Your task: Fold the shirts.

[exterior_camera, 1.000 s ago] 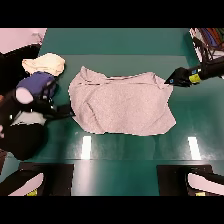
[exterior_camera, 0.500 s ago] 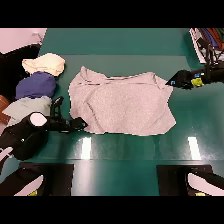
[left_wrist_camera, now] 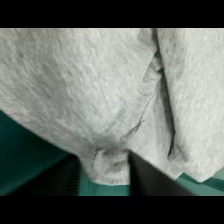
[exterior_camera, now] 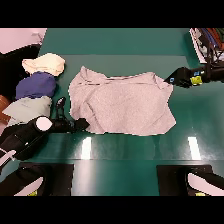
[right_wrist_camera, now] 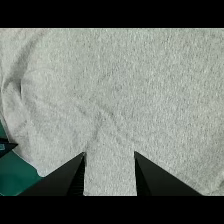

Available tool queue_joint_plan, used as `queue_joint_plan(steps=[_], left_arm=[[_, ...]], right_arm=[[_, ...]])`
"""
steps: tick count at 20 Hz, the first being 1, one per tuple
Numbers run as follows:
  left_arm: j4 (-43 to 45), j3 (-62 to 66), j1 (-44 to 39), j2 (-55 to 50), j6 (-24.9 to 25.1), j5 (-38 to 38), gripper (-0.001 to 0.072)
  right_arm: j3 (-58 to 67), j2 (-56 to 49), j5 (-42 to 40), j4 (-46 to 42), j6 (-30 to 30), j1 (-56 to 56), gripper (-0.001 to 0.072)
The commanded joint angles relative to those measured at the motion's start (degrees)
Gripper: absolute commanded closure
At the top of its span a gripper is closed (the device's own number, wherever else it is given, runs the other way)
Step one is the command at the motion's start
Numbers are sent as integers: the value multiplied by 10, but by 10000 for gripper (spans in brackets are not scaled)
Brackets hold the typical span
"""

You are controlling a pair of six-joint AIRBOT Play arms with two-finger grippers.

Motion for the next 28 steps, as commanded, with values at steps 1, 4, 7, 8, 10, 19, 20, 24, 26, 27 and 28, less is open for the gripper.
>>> queue_joint_plan(steps=[1,4,7,8,10,19,20,24,26,27,28], left_arm=[[-2,1,-2,1,-1,20,684],[27,33,48,4,-9,-34,684],[138,98,123,5,4,-118,685],[162,119,141,5,16,-138,685],[167,148,159,5,40,-151,684],[149,159,158,5,47,-140,685],[150,159,158,5,47,-141,685],[154,159,158,5,68,-151,685],[160,164,158,5,70,-165,685],[166,178,158,5,71,-180,685],[172,199,158,5,72,-197,685]], right_arm=[[0,0,-1,1,0,0,359],[-10,4,36,-4,0,-26,359],[-106,55,51,-67,11,-77,359],[-149,78,51,-109,24,-94,359],[-241,122,51,-153,28,-131,252],[-480,116,-51,13,27,-67,220],[-477,101,-71,18,28,-38,249],[-432,32,-113,11,25,62,479],[-401,20,-123,11,19,84,601],[-382,23,-122,7,17,84,679],[-360,32,-118,-5,17,82,697]])
